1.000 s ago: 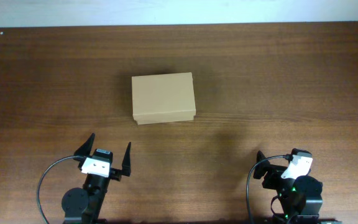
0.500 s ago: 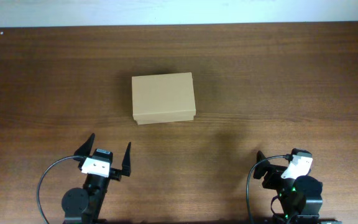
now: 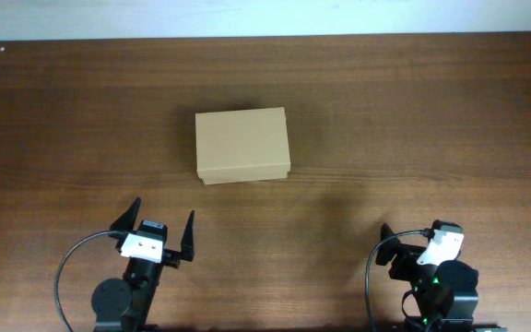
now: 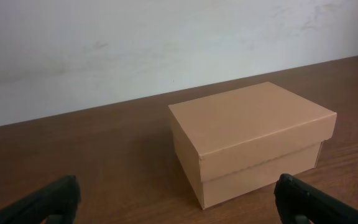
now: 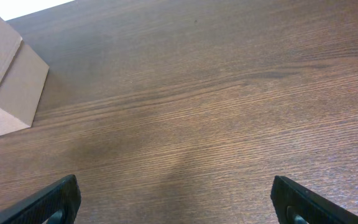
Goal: Pack container
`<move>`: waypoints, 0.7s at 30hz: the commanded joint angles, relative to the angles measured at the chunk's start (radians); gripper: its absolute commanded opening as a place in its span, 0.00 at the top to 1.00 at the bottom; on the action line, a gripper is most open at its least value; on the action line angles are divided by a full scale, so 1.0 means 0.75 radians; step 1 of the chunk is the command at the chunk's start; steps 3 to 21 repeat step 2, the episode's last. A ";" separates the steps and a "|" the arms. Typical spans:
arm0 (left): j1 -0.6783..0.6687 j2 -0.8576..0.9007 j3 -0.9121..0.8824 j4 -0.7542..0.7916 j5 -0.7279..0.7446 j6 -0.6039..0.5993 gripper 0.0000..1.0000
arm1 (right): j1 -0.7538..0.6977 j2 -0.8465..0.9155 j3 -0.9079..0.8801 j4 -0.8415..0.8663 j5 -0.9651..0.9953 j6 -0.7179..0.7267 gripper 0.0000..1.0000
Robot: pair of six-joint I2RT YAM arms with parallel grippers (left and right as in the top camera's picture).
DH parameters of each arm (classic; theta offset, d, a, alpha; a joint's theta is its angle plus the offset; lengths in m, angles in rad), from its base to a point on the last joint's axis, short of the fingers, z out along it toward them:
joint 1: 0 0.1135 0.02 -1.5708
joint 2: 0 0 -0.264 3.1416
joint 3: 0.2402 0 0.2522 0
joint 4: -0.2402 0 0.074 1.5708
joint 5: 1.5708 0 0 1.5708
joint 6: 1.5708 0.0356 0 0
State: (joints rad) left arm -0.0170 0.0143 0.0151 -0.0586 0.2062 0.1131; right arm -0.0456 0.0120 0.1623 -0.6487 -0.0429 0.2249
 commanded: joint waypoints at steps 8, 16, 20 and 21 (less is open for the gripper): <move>0.007 -0.012 -0.009 -0.002 0.011 0.011 0.00 | 0.008 -0.012 -0.008 0.003 -0.002 -0.010 0.01; 0.007 -0.012 -0.009 -0.002 0.011 0.011 0.00 | 0.008 -0.012 -0.008 0.003 -0.002 -0.010 0.01; 0.007 -0.012 -0.009 -0.002 0.011 0.011 0.00 | 0.008 -0.012 -0.008 0.003 -0.002 -0.010 0.01; 0.007 -0.012 -0.009 -0.002 0.011 0.011 0.00 | 0.008 -0.012 -0.008 0.003 -0.002 -0.010 0.01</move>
